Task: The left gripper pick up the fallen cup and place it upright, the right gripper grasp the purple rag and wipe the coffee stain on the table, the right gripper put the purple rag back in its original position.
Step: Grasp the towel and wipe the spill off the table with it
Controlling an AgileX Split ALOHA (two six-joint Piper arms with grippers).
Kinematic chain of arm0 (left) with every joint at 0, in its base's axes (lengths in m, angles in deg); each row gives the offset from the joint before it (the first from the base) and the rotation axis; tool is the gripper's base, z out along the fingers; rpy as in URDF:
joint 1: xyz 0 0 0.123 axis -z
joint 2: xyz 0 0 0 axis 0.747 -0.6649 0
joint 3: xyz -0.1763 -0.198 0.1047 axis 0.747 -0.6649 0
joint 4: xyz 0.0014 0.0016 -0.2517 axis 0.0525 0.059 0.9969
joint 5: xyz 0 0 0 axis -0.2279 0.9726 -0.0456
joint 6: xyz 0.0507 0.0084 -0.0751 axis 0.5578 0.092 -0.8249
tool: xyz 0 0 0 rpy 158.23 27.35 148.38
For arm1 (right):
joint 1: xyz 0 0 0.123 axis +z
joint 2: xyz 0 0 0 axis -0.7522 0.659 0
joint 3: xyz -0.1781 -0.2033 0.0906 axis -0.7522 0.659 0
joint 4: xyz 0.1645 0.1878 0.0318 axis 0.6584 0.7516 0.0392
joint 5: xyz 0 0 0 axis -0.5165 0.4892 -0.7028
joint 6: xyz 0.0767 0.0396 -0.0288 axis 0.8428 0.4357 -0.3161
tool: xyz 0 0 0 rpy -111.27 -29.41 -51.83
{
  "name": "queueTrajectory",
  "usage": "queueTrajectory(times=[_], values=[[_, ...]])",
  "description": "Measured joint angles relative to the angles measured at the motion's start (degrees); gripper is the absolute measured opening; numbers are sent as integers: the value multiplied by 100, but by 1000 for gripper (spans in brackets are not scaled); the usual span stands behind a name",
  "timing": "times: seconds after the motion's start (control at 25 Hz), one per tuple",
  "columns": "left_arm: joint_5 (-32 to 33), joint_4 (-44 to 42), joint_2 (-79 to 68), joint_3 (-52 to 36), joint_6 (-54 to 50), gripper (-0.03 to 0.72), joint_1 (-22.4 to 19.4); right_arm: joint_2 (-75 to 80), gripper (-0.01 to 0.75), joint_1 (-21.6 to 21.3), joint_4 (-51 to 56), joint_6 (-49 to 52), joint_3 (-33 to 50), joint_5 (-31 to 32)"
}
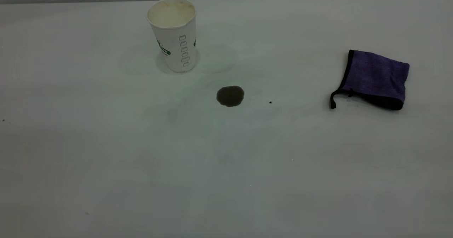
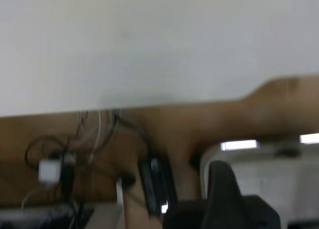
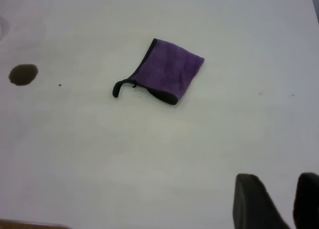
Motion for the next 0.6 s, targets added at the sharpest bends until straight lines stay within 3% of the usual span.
queueTrajectory(times=[0.16, 0.6], values=[[-57, -104, 967, -106, -11, 513, -180, 0, 238, 0, 0, 0, 0, 0], [-131, -104, 2805, -311, -131, 513, -187, 0, 238, 0, 0, 0, 0, 0]])
